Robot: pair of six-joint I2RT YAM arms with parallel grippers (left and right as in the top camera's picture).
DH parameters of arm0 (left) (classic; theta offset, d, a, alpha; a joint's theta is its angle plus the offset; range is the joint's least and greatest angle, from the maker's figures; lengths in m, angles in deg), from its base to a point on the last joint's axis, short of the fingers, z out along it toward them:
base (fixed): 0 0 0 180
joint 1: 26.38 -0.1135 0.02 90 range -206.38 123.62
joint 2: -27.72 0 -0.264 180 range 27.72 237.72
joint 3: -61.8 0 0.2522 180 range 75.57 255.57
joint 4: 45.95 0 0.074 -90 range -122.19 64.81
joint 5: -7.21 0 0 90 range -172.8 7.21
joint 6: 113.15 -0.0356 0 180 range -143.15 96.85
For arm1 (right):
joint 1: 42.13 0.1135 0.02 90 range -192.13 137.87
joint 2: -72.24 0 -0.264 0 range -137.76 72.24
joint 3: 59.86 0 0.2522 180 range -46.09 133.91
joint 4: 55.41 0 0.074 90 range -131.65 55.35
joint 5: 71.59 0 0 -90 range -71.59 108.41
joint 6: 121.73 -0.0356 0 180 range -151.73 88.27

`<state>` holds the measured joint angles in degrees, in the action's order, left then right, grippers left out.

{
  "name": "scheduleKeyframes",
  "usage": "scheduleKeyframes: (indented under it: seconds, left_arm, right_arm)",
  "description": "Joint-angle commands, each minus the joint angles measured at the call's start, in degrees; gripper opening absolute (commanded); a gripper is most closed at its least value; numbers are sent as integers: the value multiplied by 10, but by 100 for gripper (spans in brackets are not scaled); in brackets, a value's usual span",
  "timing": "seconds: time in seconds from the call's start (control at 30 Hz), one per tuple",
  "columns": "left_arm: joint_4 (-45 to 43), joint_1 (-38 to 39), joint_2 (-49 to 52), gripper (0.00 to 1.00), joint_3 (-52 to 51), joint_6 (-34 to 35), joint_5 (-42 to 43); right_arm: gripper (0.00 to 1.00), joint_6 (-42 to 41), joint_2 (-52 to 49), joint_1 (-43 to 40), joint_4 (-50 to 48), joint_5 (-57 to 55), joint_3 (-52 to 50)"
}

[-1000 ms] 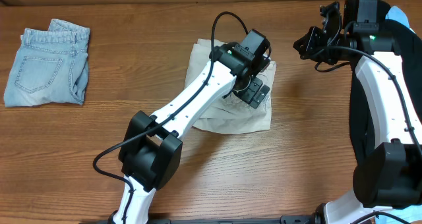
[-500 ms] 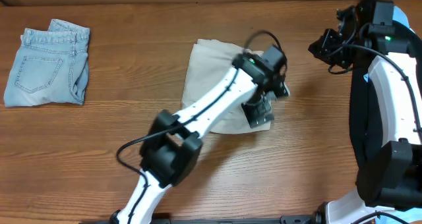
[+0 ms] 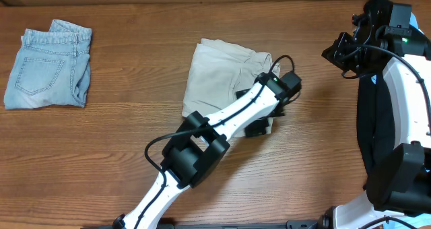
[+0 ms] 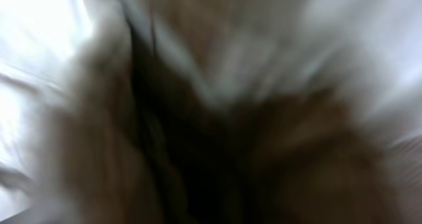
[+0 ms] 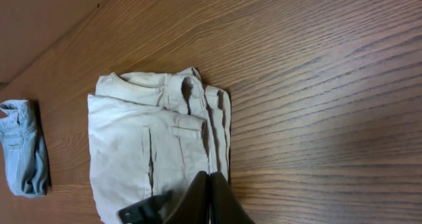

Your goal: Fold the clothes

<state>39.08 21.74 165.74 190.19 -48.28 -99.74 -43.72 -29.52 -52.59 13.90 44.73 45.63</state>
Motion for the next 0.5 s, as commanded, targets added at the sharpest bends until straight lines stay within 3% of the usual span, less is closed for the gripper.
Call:
scheduleKeyframes:
  seconds: [0.0, 0.1, 0.3, 0.4, 0.47]
  left_arm:
    - [59, -57, 37, 93, -11, 21, -76]
    - [92, -89, 37, 100, -11, 22, -75]
    - [109, -104, 8, 100, 2, 11, -73]
    - [101, -98, -34, 100, 25, 10, -46]
    - [89, -97, -77, 100, 56, 14, 35]
  right_arm:
    - [5, 2, 0, -2, -1, -3, 6]
    - [5, 2, 0, -2, -1, -3, 6]
    - [5, 2, 0, -2, -1, -3, 6]
    - [6, 2, 0, -2, -2, -3, 6]
    - [6, 2, 0, -2, -3, -3, 6]
